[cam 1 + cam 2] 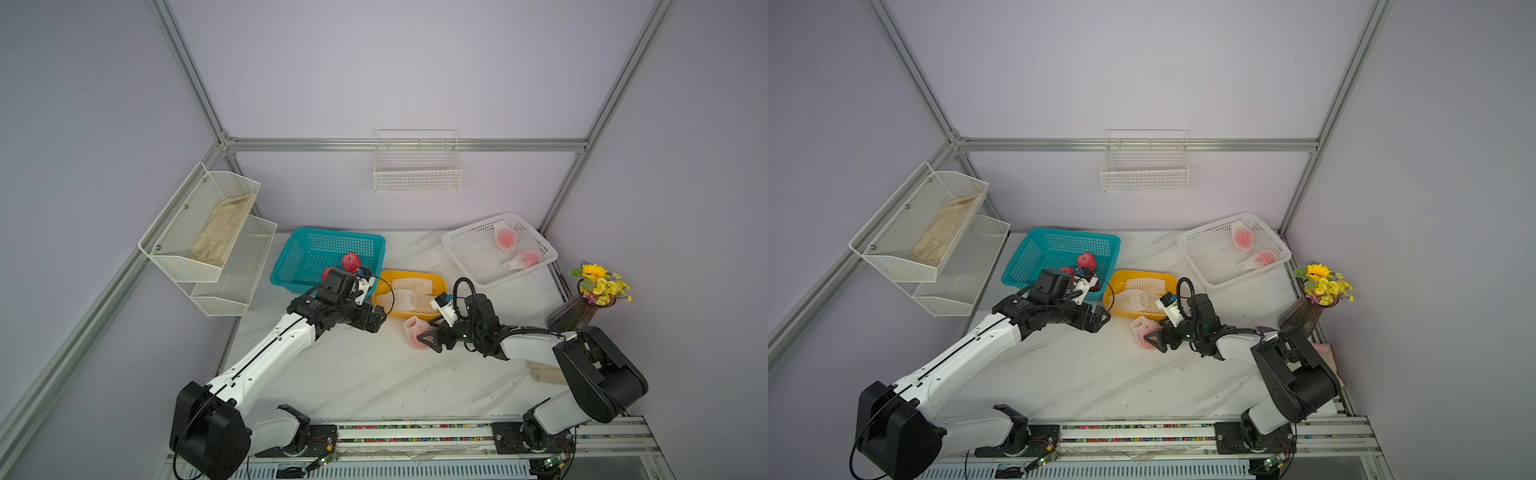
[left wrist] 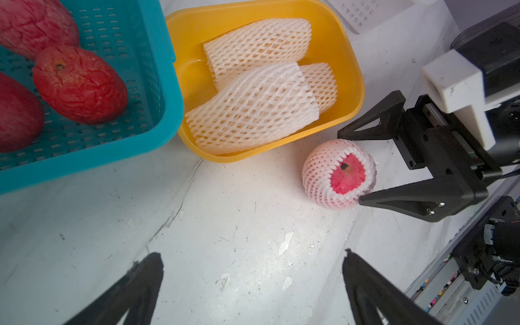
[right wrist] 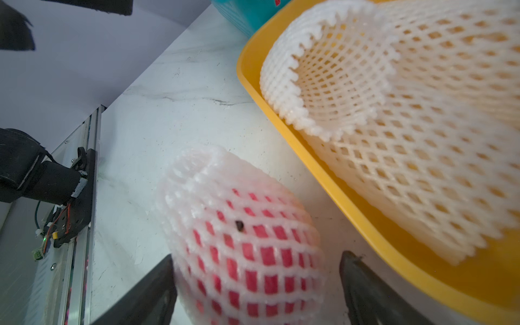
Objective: Remove foam nets from apples
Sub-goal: Place the apple at the center of the board.
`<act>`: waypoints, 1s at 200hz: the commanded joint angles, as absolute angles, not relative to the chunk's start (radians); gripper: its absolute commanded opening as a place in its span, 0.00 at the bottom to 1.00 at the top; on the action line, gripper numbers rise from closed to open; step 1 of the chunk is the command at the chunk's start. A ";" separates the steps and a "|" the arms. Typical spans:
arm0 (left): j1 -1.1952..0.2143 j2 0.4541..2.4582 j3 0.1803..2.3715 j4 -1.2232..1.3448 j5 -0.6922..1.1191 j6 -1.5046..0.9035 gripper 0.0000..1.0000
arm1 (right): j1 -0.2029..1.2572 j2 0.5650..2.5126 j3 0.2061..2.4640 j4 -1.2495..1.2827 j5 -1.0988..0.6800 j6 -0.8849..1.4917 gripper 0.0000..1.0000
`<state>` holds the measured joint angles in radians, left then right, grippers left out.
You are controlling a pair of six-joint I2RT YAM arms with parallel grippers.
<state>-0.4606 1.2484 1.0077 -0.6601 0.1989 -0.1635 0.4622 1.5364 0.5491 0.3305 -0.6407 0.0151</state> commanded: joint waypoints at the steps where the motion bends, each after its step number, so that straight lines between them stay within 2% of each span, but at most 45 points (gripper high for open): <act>1: -0.466 1.244 0.988 -0.631 0.222 -0.142 1.00 | 0.471 1.522 0.540 0.302 -0.613 0.036 0.88; 59: -0.483 1.264 0.998 -0.627 0.255 -0.141 1.00 | 0.480 1.445 0.499 0.284 -0.531 0.094 0.85; 99: -0.515 1.298 1.021 -0.627 0.279 -0.135 0.98 | 0.484 1.477 0.504 0.274 -0.478 0.126 0.83; 127: -0.529 1.299 1.031 -0.629 0.277 -0.136 0.98 | 0.534 1.504 0.518 0.275 -0.492 0.077 0.83; 169: -0.546 1.286 1.017 -0.640 0.269 -0.141 0.98 | 0.546 1.521 0.527 0.310 -0.495 0.031 0.87; 200: -0.550 1.272 1.006 -0.643 0.257 -0.142 0.98 | 0.546 1.594 0.567 0.316 -0.534 -0.012 0.85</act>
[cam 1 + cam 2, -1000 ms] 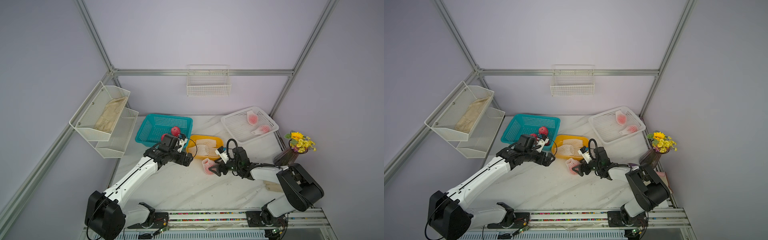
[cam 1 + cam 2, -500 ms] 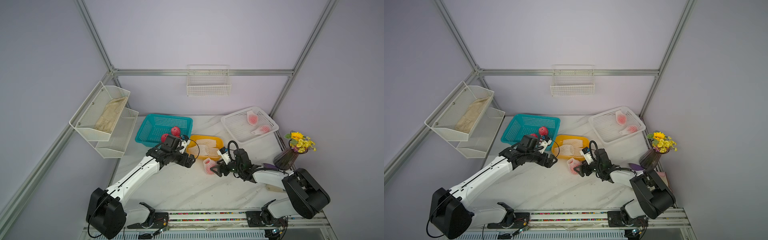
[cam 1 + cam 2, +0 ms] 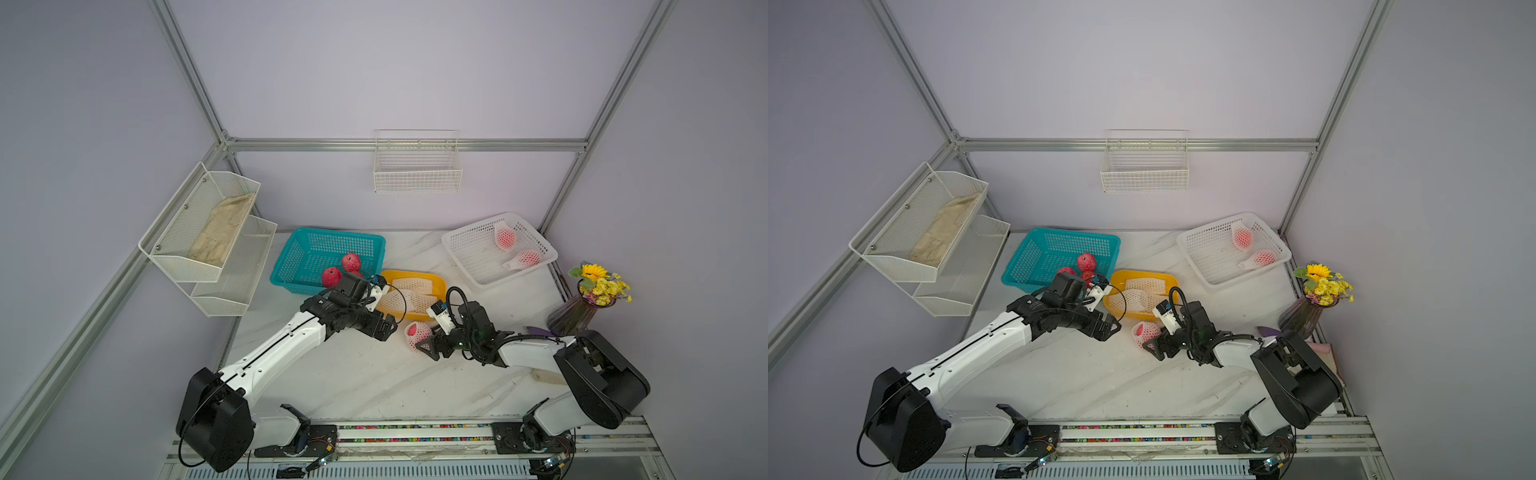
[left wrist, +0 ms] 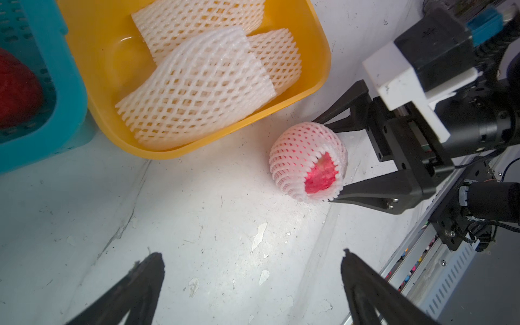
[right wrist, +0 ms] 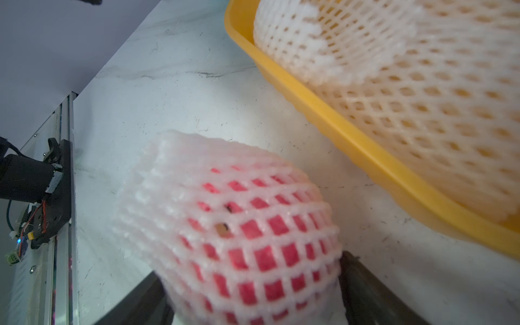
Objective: Remove foam nets from apples
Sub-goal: Place the apple at the center of the board.
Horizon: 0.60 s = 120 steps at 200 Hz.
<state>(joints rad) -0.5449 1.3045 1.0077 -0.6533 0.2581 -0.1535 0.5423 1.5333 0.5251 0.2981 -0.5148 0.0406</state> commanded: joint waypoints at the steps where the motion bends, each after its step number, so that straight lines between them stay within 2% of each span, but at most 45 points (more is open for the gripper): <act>1: -0.550 1.271 1.006 -0.643 0.256 -0.142 0.98 | 0.546 1.597 0.569 0.315 -0.537 -0.014 0.85; 23: -0.551 1.260 1.006 -0.647 0.246 -0.141 0.98 | 0.546 1.644 0.597 0.294 -0.600 -0.044 0.80; 65: -0.551 1.244 1.003 -0.659 0.224 -0.130 0.98 | 0.545 1.662 0.593 0.298 -0.711 -0.087 0.78; 95: -0.551 1.225 0.994 -0.669 0.216 -0.130 0.99 | 0.543 1.704 0.642 0.242 -0.767 -0.123 0.71; 120: -0.550 1.201 0.976 -0.675 0.208 -0.135 0.99 | 0.543 1.700 0.652 0.217 -0.791 -0.137 0.71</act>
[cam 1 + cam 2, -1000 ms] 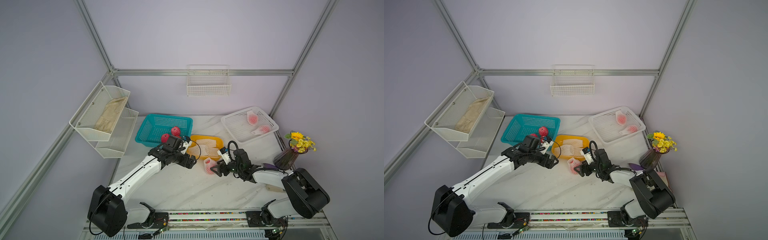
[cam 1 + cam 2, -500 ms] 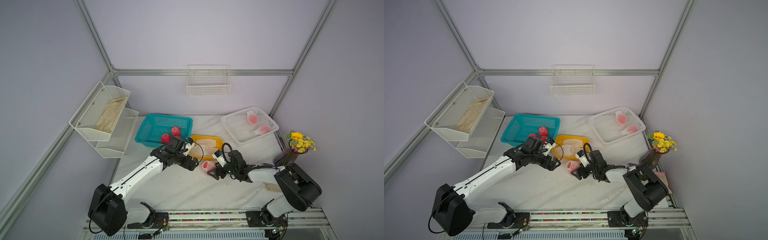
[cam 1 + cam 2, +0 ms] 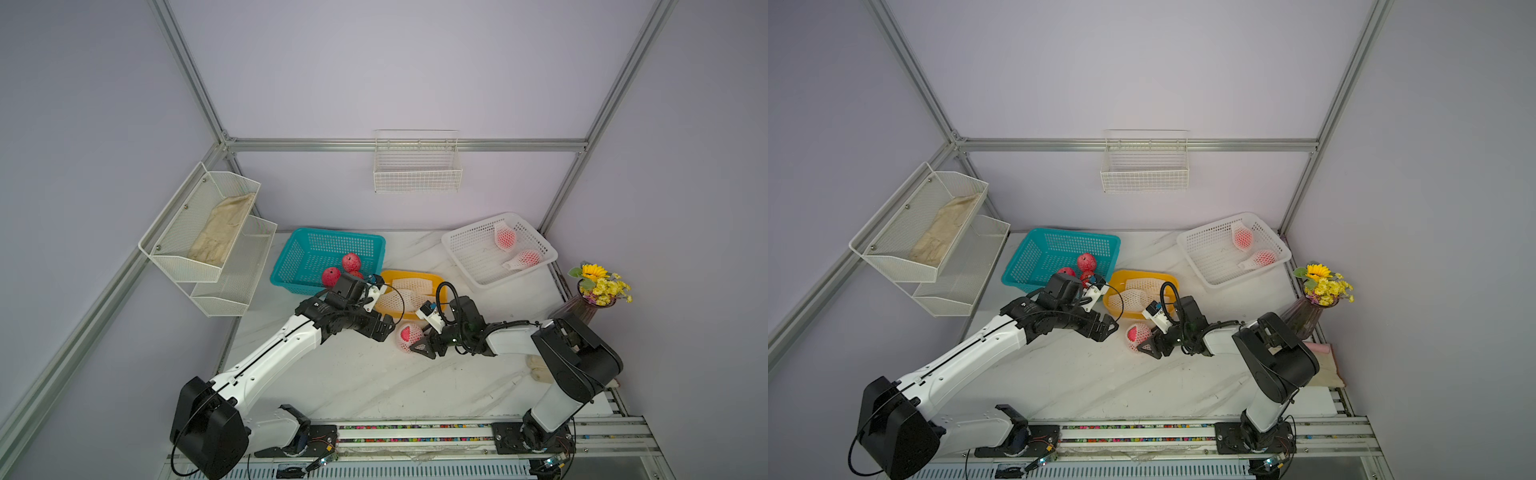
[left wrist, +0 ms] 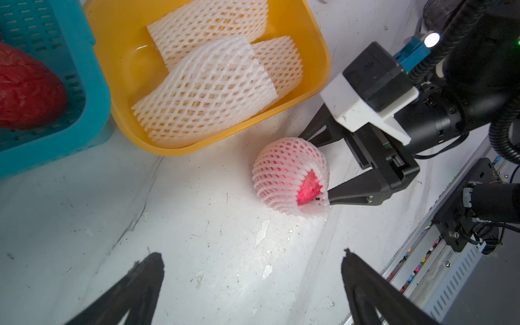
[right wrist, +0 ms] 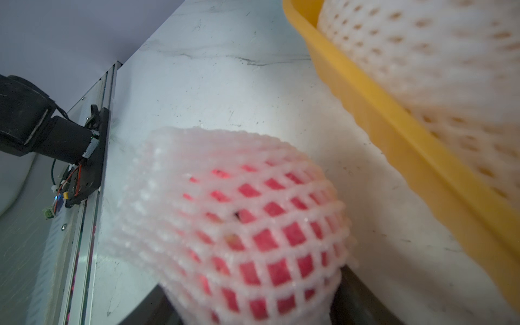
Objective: Remove foam nets from apples
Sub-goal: Place the apple at the center of the board.
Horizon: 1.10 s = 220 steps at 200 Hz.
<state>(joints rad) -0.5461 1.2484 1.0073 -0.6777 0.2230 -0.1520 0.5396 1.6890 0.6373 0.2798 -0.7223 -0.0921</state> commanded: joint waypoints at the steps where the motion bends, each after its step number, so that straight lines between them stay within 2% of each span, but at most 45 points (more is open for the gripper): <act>1: -0.550 1.200 0.976 -0.677 0.208 -0.135 0.99 | 0.543 1.699 0.653 0.216 -0.791 -0.138 0.71; 57: -0.551 1.192 0.964 -0.693 0.214 -0.147 0.99 | 0.543 1.692 0.664 0.169 -0.851 -0.146 0.73; 111: -0.551 1.216 0.964 -0.693 0.199 -0.135 1.00 | 0.543 1.630 0.646 0.210 -0.749 -0.134 0.85; 220: -0.548 1.301 0.976 -0.686 0.202 -0.109 0.95 | 0.543 1.563 0.659 0.185 -0.693 -0.138 0.90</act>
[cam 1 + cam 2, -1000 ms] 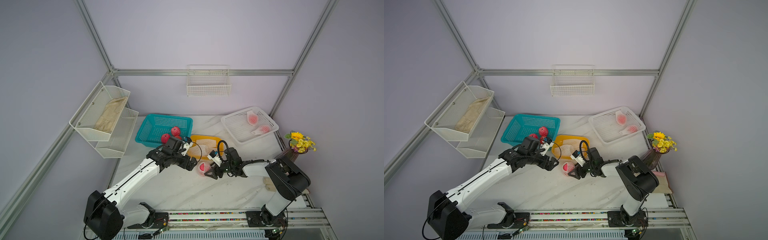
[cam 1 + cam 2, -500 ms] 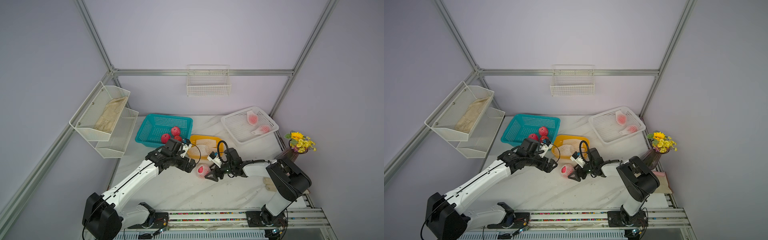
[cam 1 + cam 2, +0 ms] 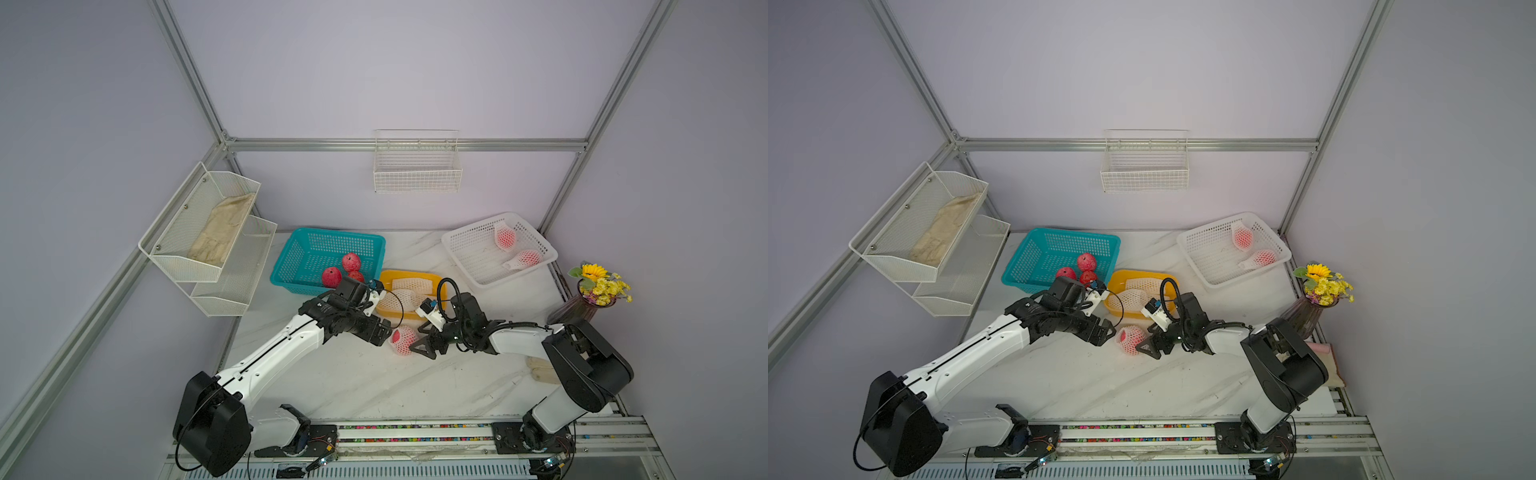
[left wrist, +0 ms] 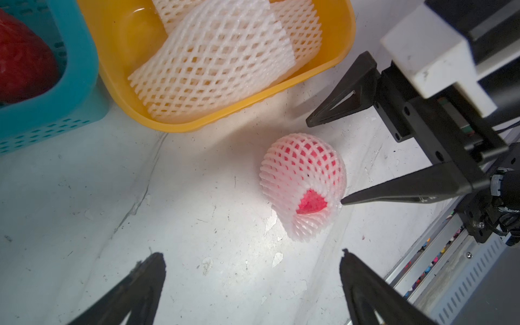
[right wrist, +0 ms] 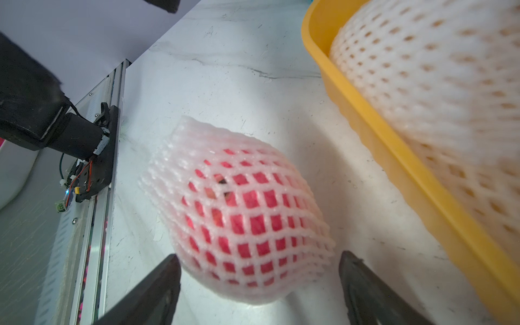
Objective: Remove foam nets from apples
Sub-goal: Place the apple at the center of the board, then remove the foam net from the apple.
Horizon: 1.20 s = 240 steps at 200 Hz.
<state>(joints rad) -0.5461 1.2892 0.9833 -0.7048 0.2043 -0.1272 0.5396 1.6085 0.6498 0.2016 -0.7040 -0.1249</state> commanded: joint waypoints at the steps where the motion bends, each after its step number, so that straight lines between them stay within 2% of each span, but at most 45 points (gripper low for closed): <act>1: -0.549 1.301 0.976 -0.687 0.201 -0.109 0.95 | 0.543 1.562 0.659 0.185 -0.693 -0.138 0.90; 40: -0.545 1.319 0.970 -0.685 0.225 -0.104 0.89 | 0.543 1.470 0.646 0.165 -0.664 -0.127 0.91; 107: -0.543 1.397 0.955 -0.681 0.411 -0.053 0.80 | 0.549 1.326 0.670 -0.018 -0.619 -0.194 0.91; 130: -0.543 1.405 0.945 -0.677 0.429 -0.042 0.77 | 0.557 1.301 0.670 -0.081 -0.601 -0.217 0.91; 199: -0.543 1.454 0.947 -0.676 0.424 -0.038 0.74 | 0.585 1.292 0.653 -0.065 -0.565 -0.225 0.88; 215: -0.545 1.474 0.952 -0.668 0.426 -0.039 0.70 | 0.600 1.294 0.651 -0.047 -0.557 -0.255 0.87; 240: -0.549 1.511 0.970 -0.660 0.444 -0.038 0.56 | 0.622 1.286 0.626 0.017 -0.553 -0.314 0.87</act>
